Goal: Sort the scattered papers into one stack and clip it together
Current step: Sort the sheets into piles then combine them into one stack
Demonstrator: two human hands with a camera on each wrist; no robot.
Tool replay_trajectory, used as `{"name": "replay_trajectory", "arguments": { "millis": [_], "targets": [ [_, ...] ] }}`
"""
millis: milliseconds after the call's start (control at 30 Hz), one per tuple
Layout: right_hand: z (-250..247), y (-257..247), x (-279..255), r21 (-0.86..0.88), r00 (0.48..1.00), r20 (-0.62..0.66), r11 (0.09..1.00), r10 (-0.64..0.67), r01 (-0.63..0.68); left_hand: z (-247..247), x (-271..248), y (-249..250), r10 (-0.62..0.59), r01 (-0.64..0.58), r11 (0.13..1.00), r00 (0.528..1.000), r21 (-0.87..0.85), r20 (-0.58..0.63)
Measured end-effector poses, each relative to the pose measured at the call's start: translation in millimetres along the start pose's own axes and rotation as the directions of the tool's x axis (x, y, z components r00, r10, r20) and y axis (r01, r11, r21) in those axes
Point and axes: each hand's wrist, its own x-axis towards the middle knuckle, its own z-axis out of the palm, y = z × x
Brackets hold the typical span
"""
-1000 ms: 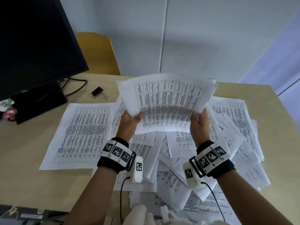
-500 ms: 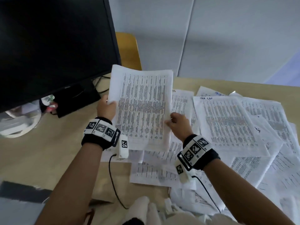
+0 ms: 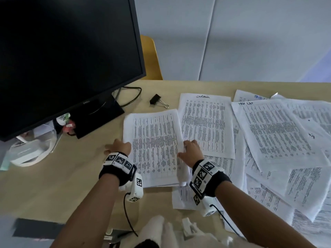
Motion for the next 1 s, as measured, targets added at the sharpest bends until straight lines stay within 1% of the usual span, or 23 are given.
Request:
{"name": "replay_trajectory", "arguments": {
  "millis": [100,167,200,233,267,300,333,367,400,467,533,567,600,633,667,700,733,800,867,900,933,1000],
  "targets": [
    [12.1,-5.7,-3.2,-0.039,1.000,0.016,0.999,0.004,-0.003,5.5,-3.3,7.9,0.007,-0.006,0.999,0.999,-0.035,0.035],
    [11.5,-7.2,-3.3,-0.052,1.000,0.024,0.999,-0.005,0.006,8.6,-3.7,13.5,0.009,-0.008,0.999,1.000,-0.039,0.028],
    [7.6,-6.6,-2.2,-0.054,1.000,0.008,0.999,-0.002,0.003,9.5,-4.1,16.0,0.002,-0.001,1.000,1.000,-0.030,0.023],
    [0.8,-4.8,-0.6,-0.055,0.999,-0.033,0.998,0.010,-0.012,10.3,-6.0,19.0,0.006,-0.005,1.000,1.000,-0.025,0.018],
    [-8.5,-1.3,1.4,-0.040,0.994,-0.100,0.998,0.039,-0.043,12.6,-8.3,22.6,0.032,-0.031,0.999,0.999,-0.023,0.012],
    [-20.5,2.4,3.0,-0.014,0.980,-0.175,0.995,0.097,-0.101,15.9,-12.0,27.0,0.085,-0.085,0.996,0.996,-0.016,0.021],
    [-33.2,6.9,4.9,0.006,0.952,-0.252,0.984,0.175,-0.179,20.5,-16.7,32.1,0.162,-0.162,0.987,0.986,-0.006,0.048],
    [-46.2,11.9,6.1,0.018,0.914,-0.319,0.966,0.250,-0.257,26.0,-23.5,38.2,0.253,-0.256,0.967,0.963,0.016,0.091],
    [-57.4,18.6,7.7,0.027,0.877,-0.360,0.943,0.318,-0.331,33.4,-30.1,43.1,0.342,-0.352,0.934,0.929,0.054,0.139],
    [-71.8,31.1,11.4,0.060,0.818,-0.381,0.894,0.431,-0.444,47.5,-43.0,50.4,0.466,-0.502,0.853,0.855,0.138,0.228],
    [-78.8,39.8,13.1,0.075,0.796,-0.366,0.868,0.483,-0.491,60.6,-51.8,53.1,0.502,-0.584,0.783,0.796,0.214,0.338],
    [-79.6,42.3,13.8,0.079,0.799,-0.358,0.868,0.483,-0.490,66.6,-53.6,52.8,0.487,-0.601,0.759,0.779,0.250,0.394],
    [-79.8,45.2,15.0,0.101,0.809,-0.346,0.876,0.476,-0.472,71.6,-55.0,52.0,0.459,-0.604,0.743,0.773,0.287,0.439],
    [-80.5,45.1,15.3,0.151,0.823,-0.320,0.883,0.469,-0.444,75.2,-57.0,51.1,0.429,-0.599,0.734,0.775,0.320,0.465],
    [-80.2,44.9,17.1,0.220,0.835,-0.296,0.884,0.464,-0.413,77.2,-59.2,50.9,0.408,-0.586,0.736,0.783,0.338,0.470],
    [-79.2,45.8,18.6,0.248,0.849,-0.284,0.889,0.445,-0.384,79.2,-61.2,51.4,0.395,-0.572,0.746,0.793,0.342,0.464],
    [-76.6,46.5,19.9,0.246,0.864,-0.287,0.904,0.413,-0.350,80.7,-62.9,52.4,0.390,-0.558,0.758,0.802,0.336,0.452],
    [-69.4,41.2,16.4,0.183,0.901,-0.312,0.949,0.302,-0.255,82.5,-65.2,55.5,0.391,-0.539,0.778,0.817,0.322,0.424],
    [-62.6,36.5,9.8,0.133,0.925,-0.322,0.977,0.203,-0.168,81.7,-64.9,57.6,0.385,-0.514,0.799,0.836,0.313,0.391],
    [-61.2,37.7,7.6,0.109,0.923,-0.336,0.981,0.185,-0.157,80.6,-63.4,58.2,0.378,-0.498,0.810,0.848,0.310,0.372],
    [-62.7,40.3,5.2,0.079,0.915,-0.355,0.981,0.194,-0.178,79.3,-61.2,58.2,0.371,-0.482,0.820,0.858,0.308,0.356],
    [-70.1,47.3,-0.3,0.036,0.873,-0.367,0.942,0.322,-0.332,76.7,-58.3,57.9,0.367,-0.474,0.829,0.861,0.296,0.351]
  ]
}}
